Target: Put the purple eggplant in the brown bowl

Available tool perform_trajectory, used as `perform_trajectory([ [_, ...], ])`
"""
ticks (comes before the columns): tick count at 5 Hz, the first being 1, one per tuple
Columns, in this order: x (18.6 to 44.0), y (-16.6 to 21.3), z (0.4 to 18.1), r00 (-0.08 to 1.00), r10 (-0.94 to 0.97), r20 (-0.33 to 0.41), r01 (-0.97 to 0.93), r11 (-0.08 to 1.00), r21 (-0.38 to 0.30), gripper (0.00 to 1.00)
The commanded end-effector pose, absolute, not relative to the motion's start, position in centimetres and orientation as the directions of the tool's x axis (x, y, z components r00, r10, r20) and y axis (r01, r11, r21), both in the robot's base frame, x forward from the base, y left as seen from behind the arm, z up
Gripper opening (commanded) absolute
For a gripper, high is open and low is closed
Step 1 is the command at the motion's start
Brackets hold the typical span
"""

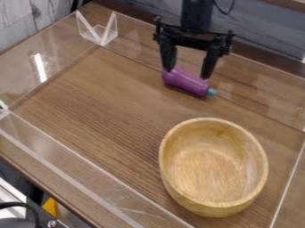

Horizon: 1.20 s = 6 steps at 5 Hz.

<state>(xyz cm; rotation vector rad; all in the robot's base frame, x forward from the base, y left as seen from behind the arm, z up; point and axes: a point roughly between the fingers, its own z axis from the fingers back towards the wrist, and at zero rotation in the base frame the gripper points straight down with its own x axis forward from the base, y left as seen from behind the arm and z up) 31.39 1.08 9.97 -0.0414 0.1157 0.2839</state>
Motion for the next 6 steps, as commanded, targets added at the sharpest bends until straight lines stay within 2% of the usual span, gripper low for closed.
perform_trajectory([
  [1,33.2,2.7,11.1,0.902,0.429,-0.054,-0.431,0.9,-0.059,1.0],
  [2,33.4,2.6,10.8,0.774,0.631,-0.051,-0.633,0.77,-0.083,1.0],
  [3,33.5,2.2,10.6,0.596,0.801,-0.056,-0.801,0.59,-0.102,1.0],
  [5,36.0,5.0,7.9,0.36,0.931,-0.065,-0.929,0.351,-0.117,1.0],
  [6,37.0,4.8,7.4,0.309,0.949,-0.058,-0.947,0.301,-0.116,1.0],
])
